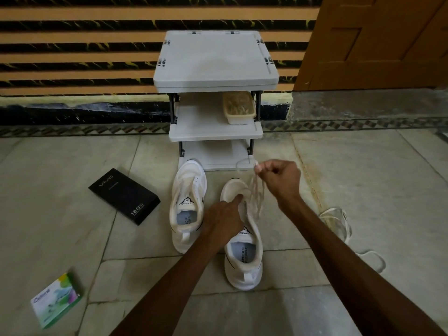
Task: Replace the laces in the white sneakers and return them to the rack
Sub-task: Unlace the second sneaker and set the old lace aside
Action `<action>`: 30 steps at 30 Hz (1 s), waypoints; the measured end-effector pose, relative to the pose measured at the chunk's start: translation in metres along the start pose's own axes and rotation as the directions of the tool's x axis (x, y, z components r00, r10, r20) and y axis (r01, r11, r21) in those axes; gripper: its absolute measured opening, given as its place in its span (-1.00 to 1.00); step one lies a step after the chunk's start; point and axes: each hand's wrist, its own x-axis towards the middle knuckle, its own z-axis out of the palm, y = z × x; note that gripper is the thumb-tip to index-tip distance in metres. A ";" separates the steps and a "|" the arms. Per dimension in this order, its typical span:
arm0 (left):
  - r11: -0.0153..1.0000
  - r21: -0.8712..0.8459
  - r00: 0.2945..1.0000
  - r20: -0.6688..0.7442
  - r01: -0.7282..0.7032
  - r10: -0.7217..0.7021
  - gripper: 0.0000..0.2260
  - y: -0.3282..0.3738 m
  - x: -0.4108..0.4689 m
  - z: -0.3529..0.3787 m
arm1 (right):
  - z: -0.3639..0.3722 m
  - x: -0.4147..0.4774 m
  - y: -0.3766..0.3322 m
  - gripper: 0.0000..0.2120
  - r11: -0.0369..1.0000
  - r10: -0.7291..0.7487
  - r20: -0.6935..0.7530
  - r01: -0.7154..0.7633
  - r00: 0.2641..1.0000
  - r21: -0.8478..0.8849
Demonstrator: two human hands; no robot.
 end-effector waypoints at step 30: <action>0.998 -0.062 0.988 -0.153 -0.014 0.004 -0.49 -0.002 0.000 0.012 | 0.026 -0.037 0.052 -0.79 0.875 -0.057 0.205 0.148 0.977 -0.461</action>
